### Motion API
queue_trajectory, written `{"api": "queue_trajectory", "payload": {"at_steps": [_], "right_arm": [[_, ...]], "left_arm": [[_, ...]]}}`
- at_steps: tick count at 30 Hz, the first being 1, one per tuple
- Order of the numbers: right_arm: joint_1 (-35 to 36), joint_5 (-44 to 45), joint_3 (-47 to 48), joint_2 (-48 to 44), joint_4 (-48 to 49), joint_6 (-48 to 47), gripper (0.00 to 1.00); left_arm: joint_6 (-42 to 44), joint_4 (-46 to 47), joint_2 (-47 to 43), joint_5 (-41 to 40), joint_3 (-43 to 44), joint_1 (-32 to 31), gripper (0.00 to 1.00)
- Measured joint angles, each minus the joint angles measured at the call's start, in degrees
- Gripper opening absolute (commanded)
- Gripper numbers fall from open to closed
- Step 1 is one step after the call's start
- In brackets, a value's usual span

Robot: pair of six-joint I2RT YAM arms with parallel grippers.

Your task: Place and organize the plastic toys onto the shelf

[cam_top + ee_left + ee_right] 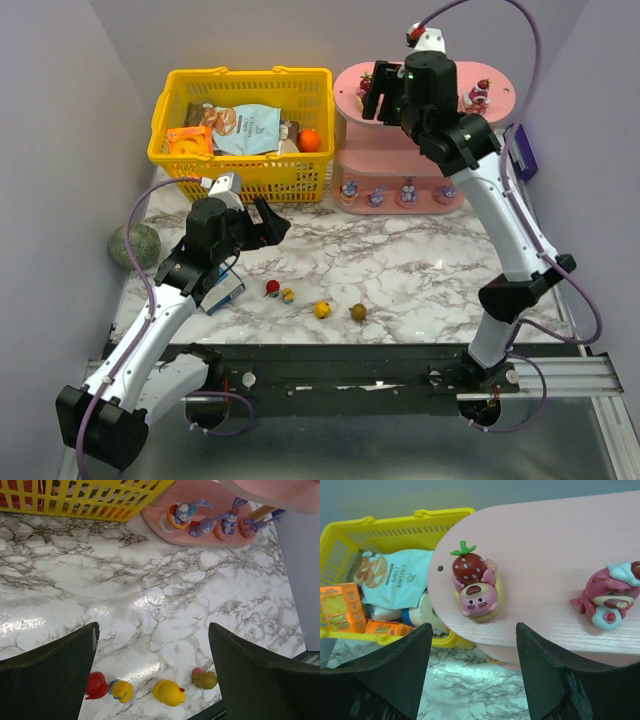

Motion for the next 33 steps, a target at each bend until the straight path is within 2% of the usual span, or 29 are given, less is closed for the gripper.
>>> {"api": "queue_trajectory", "payload": {"at_steps": [5, 8, 11, 16, 20, 27, 33], "right_arm": [[-0.1, -5.0, -6.7, -8.5, 0.4, -0.3, 0.75], [-0.1, -8.9, -14.3, -14.7, 1.5, -0.6, 0.75], [-0.2, -13.6, -24.8, -21.5, 2.8, -1.1, 0.75], [0.5, -21.4, -49.5, -35.0, 8.0, -1.5, 0.75], [3.8, -23.9, -65.8, -42.6, 10.6, 0.5, 0.76], [10.0, -26.3, -81.9, -43.0, 14.9, 5.0, 0.75], [21.3, -26.6, -83.1, -33.7, 20.2, 5.0, 0.76]], "left_arm": [[0.0, 0.0, -0.4, 0.0, 0.0, 0.0, 0.99], [0.0, 0.0, -0.5, 0.0, 0.0, 0.0, 0.99], [-0.1, 0.0, -0.6, 0.0, 0.0, 0.0, 0.99], [-0.3, 0.1, -0.8, 0.1, -0.5, 0.0, 0.99], [-0.9, 0.4, -0.8, 0.2, -1.6, 0.0, 0.99], [-1.8, 0.9, 0.7, 1.0, -1.9, 0.0, 0.99], [-2.2, 0.8, 1.2, 1.6, -2.1, 0.0, 0.99]]}}
